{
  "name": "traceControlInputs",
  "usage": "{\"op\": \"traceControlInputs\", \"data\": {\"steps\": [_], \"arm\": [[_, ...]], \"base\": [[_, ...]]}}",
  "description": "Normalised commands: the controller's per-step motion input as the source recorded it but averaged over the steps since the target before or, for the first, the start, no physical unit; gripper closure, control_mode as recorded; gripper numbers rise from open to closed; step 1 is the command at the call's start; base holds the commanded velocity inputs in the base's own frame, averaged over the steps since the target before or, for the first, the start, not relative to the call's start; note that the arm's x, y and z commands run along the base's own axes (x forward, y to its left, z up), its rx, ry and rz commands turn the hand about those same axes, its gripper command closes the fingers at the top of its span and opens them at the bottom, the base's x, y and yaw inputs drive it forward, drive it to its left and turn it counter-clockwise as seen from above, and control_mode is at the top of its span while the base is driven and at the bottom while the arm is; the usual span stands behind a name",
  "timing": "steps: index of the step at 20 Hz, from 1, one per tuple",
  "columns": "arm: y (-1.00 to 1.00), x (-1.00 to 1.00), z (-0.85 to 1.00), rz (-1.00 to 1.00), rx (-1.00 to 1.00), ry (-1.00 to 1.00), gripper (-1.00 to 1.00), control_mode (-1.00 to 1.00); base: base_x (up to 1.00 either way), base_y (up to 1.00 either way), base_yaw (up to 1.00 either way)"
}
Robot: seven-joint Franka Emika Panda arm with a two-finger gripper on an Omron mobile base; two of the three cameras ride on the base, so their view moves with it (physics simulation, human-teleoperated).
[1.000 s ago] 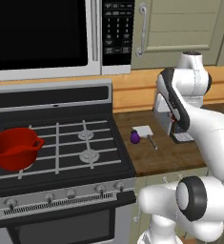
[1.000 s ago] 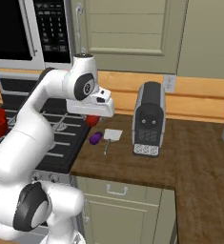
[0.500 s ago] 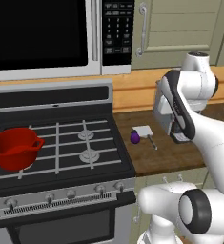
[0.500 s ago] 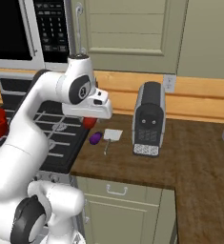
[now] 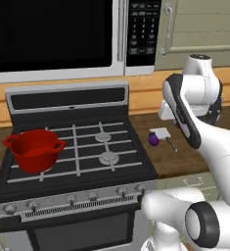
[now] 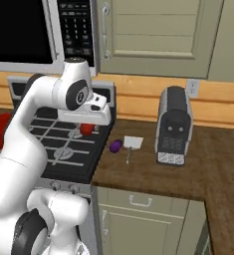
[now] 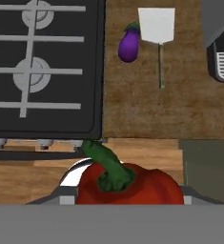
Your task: Put the bell pepper and eggplant in the pot. Retrieve the spatula and lightly stir the vegetables in the pot.
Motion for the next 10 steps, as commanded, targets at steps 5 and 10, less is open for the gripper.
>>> {"op": "traceControlInputs", "data": {"steps": [5, 10], "arm": [[0.00, 0.00, 0.00, 0.00, 0.00, 0.00, 1.00, 1.00], [0.00, 0.00, 0.00, 0.00, 0.00, 0.00, 1.00, 1.00]], "base": [[0.00, 1.00, 0.00], [0.00, 1.00, 0.00]]}}
